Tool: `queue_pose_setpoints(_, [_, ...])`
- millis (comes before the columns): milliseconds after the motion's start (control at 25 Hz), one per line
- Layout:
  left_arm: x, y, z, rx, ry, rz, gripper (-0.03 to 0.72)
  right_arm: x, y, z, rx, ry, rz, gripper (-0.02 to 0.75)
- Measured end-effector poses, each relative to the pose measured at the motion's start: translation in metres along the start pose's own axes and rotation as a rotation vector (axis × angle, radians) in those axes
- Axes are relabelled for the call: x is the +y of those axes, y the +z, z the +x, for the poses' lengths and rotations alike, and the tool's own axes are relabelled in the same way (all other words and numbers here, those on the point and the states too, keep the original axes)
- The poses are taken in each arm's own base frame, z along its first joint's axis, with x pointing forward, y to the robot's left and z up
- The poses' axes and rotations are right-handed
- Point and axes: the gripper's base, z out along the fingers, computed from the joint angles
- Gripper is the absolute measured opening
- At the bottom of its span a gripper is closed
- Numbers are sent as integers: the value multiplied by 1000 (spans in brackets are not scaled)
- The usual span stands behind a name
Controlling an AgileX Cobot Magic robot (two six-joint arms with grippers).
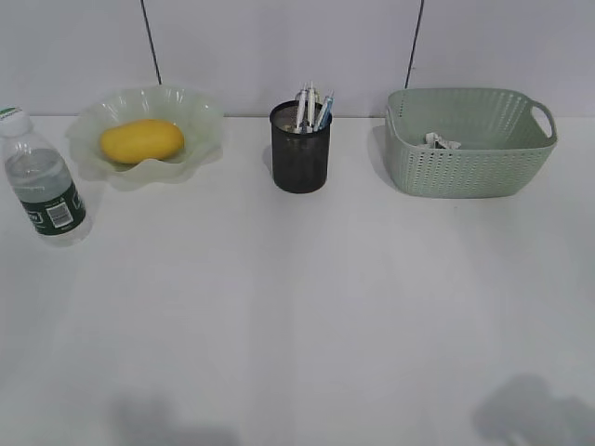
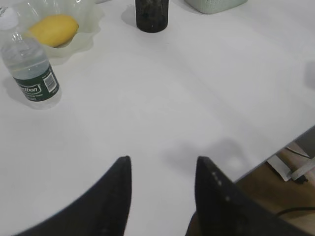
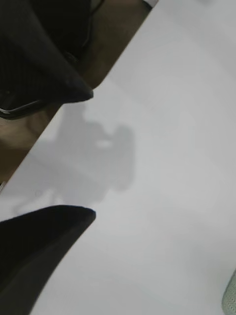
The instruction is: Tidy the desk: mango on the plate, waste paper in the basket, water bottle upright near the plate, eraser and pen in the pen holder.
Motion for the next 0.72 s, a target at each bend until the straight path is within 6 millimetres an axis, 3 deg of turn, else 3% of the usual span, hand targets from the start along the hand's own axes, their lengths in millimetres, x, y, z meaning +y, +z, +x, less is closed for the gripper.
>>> queue_pose_setpoints(200, [0, 0, 0, -3, -41, -74, 274, -4, -12, 8, -74, 111, 138, 518])
queue_pose_setpoints(520, [-3, -4, 2, -63, -201, -389, 256, 0, -33, 23, -197, 291, 423, 518])
queue_pose_setpoints(720, [-4, -4, 2, -70, -219, -426, 256, 5, -38, 27, -249, 303, 469, 518])
